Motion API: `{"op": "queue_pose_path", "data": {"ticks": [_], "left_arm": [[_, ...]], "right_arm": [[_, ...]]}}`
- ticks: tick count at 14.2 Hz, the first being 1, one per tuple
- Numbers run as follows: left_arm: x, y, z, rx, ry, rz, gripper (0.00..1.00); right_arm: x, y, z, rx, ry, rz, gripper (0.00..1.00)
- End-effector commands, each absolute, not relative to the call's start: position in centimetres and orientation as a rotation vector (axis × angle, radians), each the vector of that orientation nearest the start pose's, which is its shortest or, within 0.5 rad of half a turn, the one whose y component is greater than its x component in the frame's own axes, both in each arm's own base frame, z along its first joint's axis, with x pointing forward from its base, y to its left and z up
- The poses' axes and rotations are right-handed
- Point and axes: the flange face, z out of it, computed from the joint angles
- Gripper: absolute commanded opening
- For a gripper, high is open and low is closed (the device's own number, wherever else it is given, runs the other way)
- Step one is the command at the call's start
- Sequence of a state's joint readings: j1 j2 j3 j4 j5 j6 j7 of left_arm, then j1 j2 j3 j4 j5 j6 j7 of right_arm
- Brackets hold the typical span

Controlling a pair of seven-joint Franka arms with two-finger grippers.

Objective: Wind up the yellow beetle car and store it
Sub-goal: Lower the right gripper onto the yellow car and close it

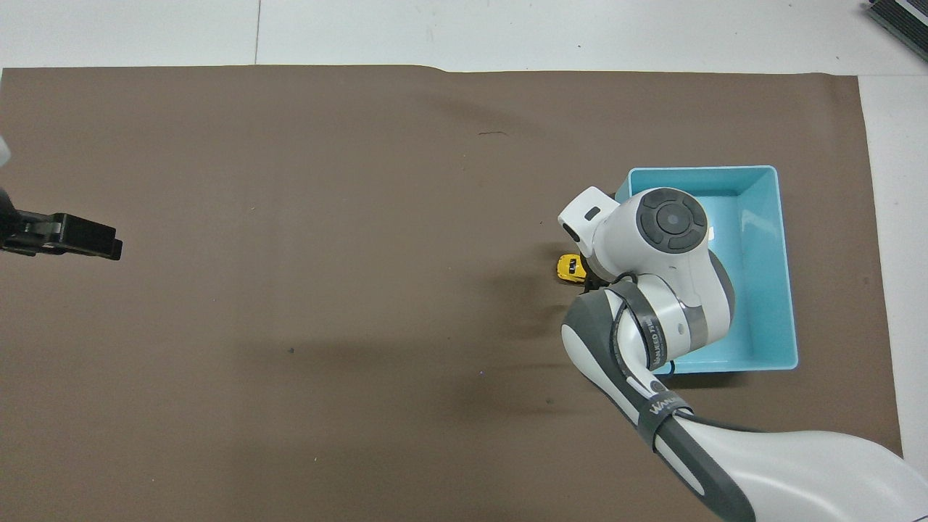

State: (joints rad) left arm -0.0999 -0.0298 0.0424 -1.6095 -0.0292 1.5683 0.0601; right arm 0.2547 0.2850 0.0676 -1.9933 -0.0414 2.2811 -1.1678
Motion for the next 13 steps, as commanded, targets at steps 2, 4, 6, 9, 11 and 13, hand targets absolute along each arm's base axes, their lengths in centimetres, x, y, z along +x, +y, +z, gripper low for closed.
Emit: {"op": "queue_pose_path", "data": {"ticks": [2,4,6,9,11,13], "left_arm": [[53.6,-3.1,62.5,-3.159,0.168,0.027,1.00],[53.6,-3.1,62.5,-3.159,0.168,0.027,1.00],[53.6,-3.1,62.5,-3.159,0.168,0.027,1.00],[53.6,-3.1,62.5,-3.159,0.168,0.027,1.00],[53.6,-3.1,62.5,-3.159,0.168,0.027,1.00],[53.6,-3.1,62.5,-3.159,0.168,0.027,1.00]], "right_arm": [[56.8,18.3,30.8,-2.311,-2.178,0.012,0.96],[56.7,18.3,30.5,-2.314,-2.188,0.029,0.83],[56.8,18.2,30.4,-2.318,-2.182,0.033,0.40],[56.8,17.8,30.3,-2.326,-2.176,0.040,0.04],[57.1,18.4,30.5,-2.324,-2.181,0.029,0.00],[57.6,19.4,31.0,-2.372,-2.133,0.015,0.00]]}}
